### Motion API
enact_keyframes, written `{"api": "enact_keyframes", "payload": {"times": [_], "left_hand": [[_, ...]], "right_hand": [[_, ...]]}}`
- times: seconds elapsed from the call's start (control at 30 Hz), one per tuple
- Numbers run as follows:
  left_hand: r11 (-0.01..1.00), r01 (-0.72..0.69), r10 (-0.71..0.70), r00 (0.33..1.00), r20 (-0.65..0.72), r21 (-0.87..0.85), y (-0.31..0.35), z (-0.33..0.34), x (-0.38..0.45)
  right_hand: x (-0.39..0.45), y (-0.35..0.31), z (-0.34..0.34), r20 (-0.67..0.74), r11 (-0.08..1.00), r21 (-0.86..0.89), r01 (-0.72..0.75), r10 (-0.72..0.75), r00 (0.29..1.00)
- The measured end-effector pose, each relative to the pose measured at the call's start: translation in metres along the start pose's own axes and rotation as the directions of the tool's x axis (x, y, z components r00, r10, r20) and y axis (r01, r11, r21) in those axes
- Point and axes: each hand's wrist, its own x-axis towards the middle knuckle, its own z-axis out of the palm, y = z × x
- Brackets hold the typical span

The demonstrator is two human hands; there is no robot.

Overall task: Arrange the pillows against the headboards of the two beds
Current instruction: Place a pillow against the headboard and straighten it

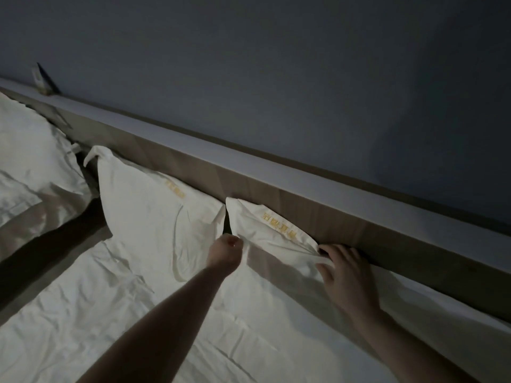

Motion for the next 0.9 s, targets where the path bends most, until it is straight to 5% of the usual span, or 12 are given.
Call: {"api": "enact_keyframes", "payload": {"times": [0.17, 0.53, 0.8, 0.9], "left_hand": [[0.957, 0.089, -0.051, 0.988, -0.143, 0.276, -0.033, -0.047, 0.049], [0.882, 0.154, -0.085, 0.981, -0.173, 0.445, -0.071, -0.043, 0.132], [0.957, 0.045, 0.080, 0.909, -0.408, 0.288, -0.075, -0.047, 0.137], [0.961, 0.070, 0.016, 0.952, -0.305, 0.269, -0.082, -0.049, 0.132]], "right_hand": [[0.002, 0.003, 0.007, 0.070, 0.999, -0.010, -0.043, 0.043, 0.997], [0.006, 0.006, 0.046, -0.001, 0.967, 0.173, -0.187, 0.190, 0.982], [0.000, 0.019, 0.046, 0.024, 0.945, 0.265, -0.190, 0.191, 0.981], [0.000, 0.020, 0.047, 0.021, 0.962, 0.219, -0.161, 0.161, 0.987]]}}
